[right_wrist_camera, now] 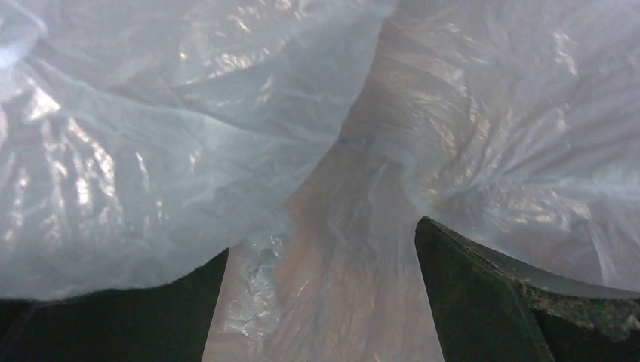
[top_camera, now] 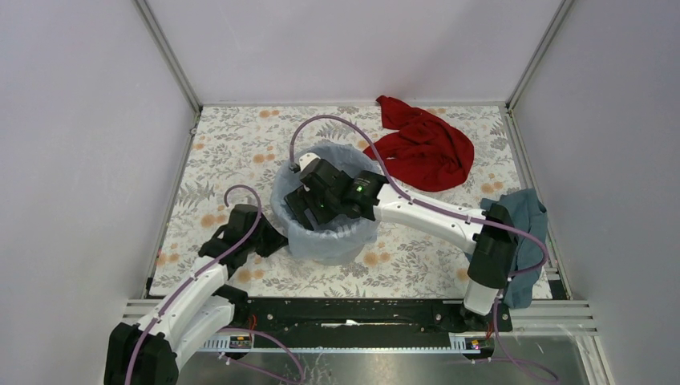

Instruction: Put the trash bags into the trash bin

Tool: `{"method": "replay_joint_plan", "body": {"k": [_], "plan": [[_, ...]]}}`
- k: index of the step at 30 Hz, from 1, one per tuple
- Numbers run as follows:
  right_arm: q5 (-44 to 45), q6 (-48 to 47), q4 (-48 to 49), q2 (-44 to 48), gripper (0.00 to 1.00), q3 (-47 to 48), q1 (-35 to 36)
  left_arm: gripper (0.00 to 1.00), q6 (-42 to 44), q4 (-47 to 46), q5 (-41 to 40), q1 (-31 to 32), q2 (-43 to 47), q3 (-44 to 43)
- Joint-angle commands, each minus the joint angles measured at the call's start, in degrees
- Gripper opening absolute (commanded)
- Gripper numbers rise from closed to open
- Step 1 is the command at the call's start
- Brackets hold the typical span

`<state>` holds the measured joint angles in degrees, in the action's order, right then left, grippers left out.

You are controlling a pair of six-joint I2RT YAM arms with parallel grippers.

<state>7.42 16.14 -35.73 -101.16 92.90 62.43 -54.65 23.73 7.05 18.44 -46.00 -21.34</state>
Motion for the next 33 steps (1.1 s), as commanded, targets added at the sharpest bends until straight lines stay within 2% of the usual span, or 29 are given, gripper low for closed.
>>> {"method": "replay_joint_plan", "body": {"k": [1,3,9,13,16,19,21,25,29,33], "plan": [[-4.05,2.13,4.74,-0.80,1.00,-1.05,-0.15,0.00,1.07,0.45,-0.65,0.16,1.44,-2.94],[-3.44,2.33,3.53,0.51,1.00,-0.51,-0.44,0.00,1.45,1.24,-1.02,0.13,1.89,-3.21],[9.34,-1.25,-4.34,8.13,1.00,4.02,-0.47,0.00,1.54,1.64,-1.75,0.12,2.35,-2.56],[12.48,-3.06,-3.79,10.50,1.00,4.22,-1.90,0.00,1.31,1.64,-2.29,0.15,2.43,-2.41],[12.08,-3.19,-2.28,8.53,0.98,4.94,-3.53,0.00,1.20,1.69,-2.41,0.11,2.90,-2.56],[12.22,-3.11,-0.55,4.61,0.79,6.07,-3.81,0.00,0.99,2.37,-2.48,0.12,3.37,-2.94],[12.21,-2.50,0.12,1.50,0.72,7.04,-3.86,0.00,0.80,2.46,-2.41,0.11,3.78,-3.02],[10.53,0.14,0.23,-3.79,0.71,6.93,-3.71,0.00,0.41,2.68,-2.28,0.11,3.98,-3.22],[8.89,3.07,5.48,-5.27,0.73,0.95,-3.29,0.00,0.01,2.92,-2.64,0.19,3.69,-3.18],[8.00,4.64,10.09,-6.83,0.67,-3.95,-3.28,0.00,-0.12,2.28,-2.73,0.11,3.84,-2.75]]}}
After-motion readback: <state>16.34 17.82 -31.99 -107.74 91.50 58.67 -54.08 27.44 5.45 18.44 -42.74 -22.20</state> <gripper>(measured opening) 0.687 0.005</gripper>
